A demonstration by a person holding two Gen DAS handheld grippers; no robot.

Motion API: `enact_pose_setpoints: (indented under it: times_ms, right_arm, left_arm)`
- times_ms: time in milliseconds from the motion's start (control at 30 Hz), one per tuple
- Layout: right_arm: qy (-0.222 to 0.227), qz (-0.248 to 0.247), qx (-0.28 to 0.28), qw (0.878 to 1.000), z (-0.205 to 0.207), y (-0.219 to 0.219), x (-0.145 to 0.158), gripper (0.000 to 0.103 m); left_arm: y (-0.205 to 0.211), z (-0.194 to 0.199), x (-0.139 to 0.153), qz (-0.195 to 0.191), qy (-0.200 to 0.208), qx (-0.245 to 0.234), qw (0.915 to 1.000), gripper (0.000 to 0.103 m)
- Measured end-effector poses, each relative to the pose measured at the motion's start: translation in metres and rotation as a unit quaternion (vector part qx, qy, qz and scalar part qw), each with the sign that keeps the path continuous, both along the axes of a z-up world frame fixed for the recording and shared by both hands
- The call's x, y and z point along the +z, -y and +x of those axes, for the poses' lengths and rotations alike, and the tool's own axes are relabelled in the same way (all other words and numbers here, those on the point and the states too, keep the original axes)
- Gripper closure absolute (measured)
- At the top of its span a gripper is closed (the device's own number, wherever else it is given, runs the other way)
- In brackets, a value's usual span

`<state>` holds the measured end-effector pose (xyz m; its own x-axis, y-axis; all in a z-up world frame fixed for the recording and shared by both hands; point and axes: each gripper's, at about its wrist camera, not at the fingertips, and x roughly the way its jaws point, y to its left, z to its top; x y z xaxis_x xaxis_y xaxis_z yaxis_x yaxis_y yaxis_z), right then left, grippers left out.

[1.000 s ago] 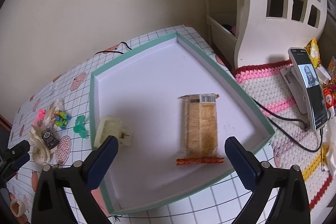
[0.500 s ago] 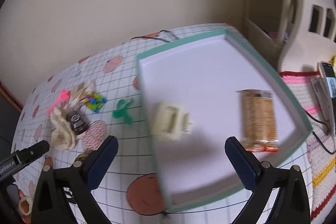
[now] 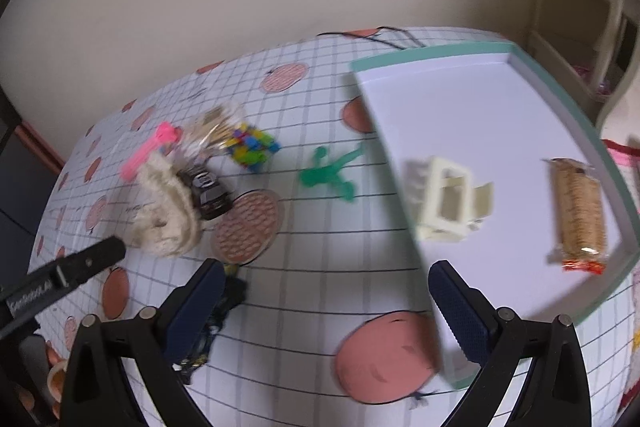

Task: Organize objects
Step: 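Move the left tool to the lace scrunchie while the right tool reaches the action figure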

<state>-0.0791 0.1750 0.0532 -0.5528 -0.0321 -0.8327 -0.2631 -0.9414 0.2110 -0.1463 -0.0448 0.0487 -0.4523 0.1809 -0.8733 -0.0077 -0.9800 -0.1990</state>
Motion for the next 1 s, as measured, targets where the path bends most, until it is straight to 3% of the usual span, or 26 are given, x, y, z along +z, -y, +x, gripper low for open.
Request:
enact_pose_setpoints:
  times_ms: [300, 567, 900, 1000]
  right_arm:
    - [0.036, 0.018, 0.056, 0.998, -0.013, 0.051, -0.015, 0.000]
    - [0.073, 0.042, 0.091, 0.992, -0.018, 0.090, -0.031, 0.000]
    - [0.101, 0.076, 0.108, 0.986, -0.018, 0.100, -0.043, 0.000]
    - [0.103, 0.077, 0.097, 0.987, -0.015, 0.091, -0.043, 0.000]
  left_arm:
    - [0.031, -0.008, -0.002, 0.001, -0.004, 0.053, 0.9986, 0.028]
    - [0.036, -0.011, -0.005, 0.000, -0.006, 0.053, 0.9986, 0.028]
    - [0.032, -0.017, -0.008, -0.003, -0.011, 0.043, 0.9990, 0.028]
    - [0.033, -0.021, -0.010, 0.013, -0.011, 0.050, 0.9986, 0.028]
